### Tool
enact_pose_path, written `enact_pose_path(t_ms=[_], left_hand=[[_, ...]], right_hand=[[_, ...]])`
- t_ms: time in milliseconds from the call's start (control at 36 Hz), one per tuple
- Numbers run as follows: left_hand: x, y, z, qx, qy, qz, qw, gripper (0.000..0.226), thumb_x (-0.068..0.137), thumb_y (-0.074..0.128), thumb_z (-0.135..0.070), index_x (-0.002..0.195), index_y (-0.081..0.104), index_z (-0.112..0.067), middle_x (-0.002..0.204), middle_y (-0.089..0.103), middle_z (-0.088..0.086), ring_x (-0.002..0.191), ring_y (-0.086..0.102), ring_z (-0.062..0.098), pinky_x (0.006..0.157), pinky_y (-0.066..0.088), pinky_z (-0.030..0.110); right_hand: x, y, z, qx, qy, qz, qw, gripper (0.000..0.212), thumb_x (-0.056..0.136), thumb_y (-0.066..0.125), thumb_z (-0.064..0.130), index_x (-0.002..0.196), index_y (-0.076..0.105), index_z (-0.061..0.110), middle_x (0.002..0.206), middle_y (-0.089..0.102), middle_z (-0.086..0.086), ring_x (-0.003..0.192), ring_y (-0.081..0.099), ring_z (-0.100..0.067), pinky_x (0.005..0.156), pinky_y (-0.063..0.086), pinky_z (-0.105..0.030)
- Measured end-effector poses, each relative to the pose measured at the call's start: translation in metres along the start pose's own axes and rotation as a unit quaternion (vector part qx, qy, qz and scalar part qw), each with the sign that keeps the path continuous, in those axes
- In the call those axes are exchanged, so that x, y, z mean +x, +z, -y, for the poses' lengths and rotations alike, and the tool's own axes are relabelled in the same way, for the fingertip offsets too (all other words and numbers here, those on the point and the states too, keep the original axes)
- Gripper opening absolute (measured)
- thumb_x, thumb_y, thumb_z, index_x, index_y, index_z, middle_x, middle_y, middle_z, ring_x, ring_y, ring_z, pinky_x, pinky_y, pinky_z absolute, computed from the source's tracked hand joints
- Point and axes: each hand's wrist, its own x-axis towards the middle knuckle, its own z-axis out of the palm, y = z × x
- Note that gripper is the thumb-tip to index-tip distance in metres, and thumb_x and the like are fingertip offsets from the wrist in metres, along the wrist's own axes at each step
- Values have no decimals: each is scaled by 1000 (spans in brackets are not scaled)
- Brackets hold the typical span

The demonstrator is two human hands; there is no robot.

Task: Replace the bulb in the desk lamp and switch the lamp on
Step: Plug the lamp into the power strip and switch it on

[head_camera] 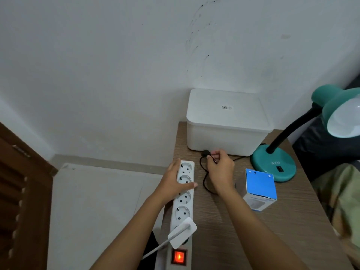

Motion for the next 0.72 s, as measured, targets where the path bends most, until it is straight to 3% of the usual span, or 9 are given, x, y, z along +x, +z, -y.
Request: enact_pose_path(t_ms=[139,250,333,389,444,500,583,667,722], left_hand=[[-1,0,0,-14,-1,1,1000,106,70,78,-41,149,11,-18,158,11,-5,144,15,12,109,19,22],[-5,-2,-3,-17,2,0,1000,100,72,78,-37,148,15,-18,154,20,-6,138,23,8,101,23,17],[-9,-6,-8,-27,14,-1,1000,81,75,77,-25,141,31,-13,112,38,-31,102,39,-10,76,32,-5],[-10,-6,-9,-40,17,-3,999,75,74,77,-21,137,36,-13,91,33,-33,83,40,-17,63,38,-4],[-10,-5,-9,-52,14,1,999,66,73,78,-20,130,43,-22,90,36,-33,82,43,-16,63,40,3],[-8,-3,-6,-59,9,1,998,54,71,80,-23,105,45,-47,97,45,-27,89,51,-7,70,40,8],[-5,-2,-4,-59,6,-1,998,54,70,81,-27,90,40,-55,106,55,-17,98,57,4,75,45,12],[-6,-3,-5,-82,8,5,997,55,70,80,-25,105,44,-48,103,51,-22,96,54,-2,73,42,10],[-8,-5,-7,-92,10,9,996,68,71,80,-24,128,43,-28,102,48,-24,94,52,-4,72,40,8]], right_hand=[[0,0,9,-20,-43,53,997,22,87,59,5,107,67,-1,101,68,-14,90,62,-19,76,41,-16],[3,1,16,-46,-35,130,990,17,85,63,9,98,72,3,94,72,-14,79,59,-12,70,43,-17],[7,2,19,-105,-45,184,976,15,86,62,11,93,73,3,91,72,-13,76,56,-12,55,37,-7],[10,4,20,-136,-41,211,967,16,87,61,13,92,72,2,93,71,-14,77,56,-13,57,38,-14],[12,7,21,-158,-33,226,961,16,87,60,13,91,72,2,96,70,-16,77,57,-16,66,43,-22],[13,11,21,-178,-34,231,956,16,87,59,12,91,71,2,96,68,-17,74,57,-19,65,45,-26],[12,16,24,-206,-48,236,948,18,87,57,10,91,70,-1,95,68,-18,75,61,-24,65,51,-31],[13,21,28,-241,-72,248,936,18,84,53,4,88,68,-5,91,67,-20,79,65,-31,66,55,-38],[11,24,31,-269,-84,256,925,18,83,52,3,87,67,-6,90,67,-21,78,65,-32,64,55,-37]])
